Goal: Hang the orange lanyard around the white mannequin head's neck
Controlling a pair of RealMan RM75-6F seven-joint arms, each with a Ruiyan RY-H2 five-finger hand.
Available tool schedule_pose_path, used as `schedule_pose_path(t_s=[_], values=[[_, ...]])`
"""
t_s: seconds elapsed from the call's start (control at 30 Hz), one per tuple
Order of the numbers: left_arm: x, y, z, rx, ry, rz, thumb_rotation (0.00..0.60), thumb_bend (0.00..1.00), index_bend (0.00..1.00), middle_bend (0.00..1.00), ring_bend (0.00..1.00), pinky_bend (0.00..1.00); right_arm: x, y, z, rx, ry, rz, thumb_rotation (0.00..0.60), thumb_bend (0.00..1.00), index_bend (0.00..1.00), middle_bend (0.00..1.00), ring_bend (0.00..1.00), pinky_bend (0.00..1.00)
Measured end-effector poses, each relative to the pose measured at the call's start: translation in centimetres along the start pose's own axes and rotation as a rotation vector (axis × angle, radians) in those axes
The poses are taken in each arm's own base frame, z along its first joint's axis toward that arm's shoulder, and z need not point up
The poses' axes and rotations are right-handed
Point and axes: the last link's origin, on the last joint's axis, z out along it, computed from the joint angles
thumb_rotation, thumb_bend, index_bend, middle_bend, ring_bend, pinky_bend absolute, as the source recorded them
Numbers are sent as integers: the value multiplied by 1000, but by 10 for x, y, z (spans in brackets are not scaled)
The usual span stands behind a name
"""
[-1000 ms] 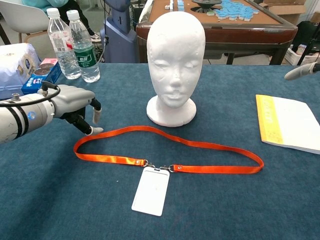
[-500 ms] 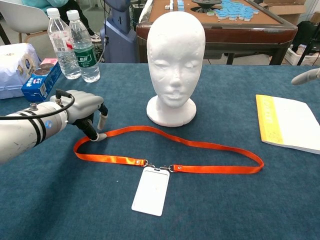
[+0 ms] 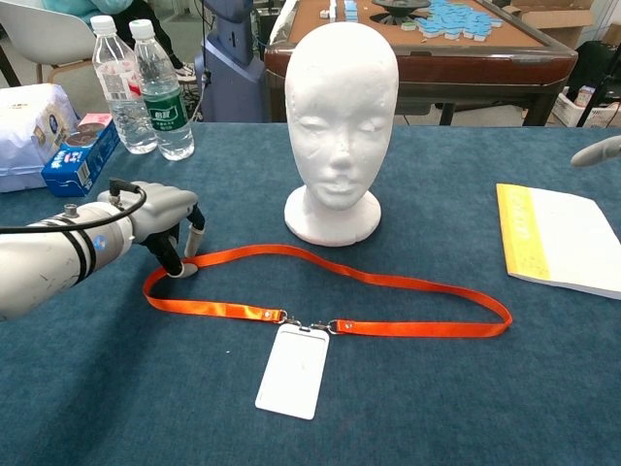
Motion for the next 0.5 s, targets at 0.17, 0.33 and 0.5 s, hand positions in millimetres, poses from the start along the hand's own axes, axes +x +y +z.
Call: schedule_pose_path(t_s=[0.17, 0.33, 0.5], values=[[0, -1, 0, -3, -7, -8, 500, 281, 547, 961, 953, 961, 0, 0, 0, 0, 0, 0, 600, 261, 117, 723, 634, 844], [-1, -2, 1, -4, -17, -10, 494, 330, 565, 961, 953, 961, 0, 0, 0, -1, -3, -2, 600, 261, 117, 723, 634, 844], [-2, -4, 2, -2, -17, -17, 518, 379, 582, 960, 953, 966, 0, 0, 0, -2, -5, -4, 600, 261, 117, 725, 634, 844]])
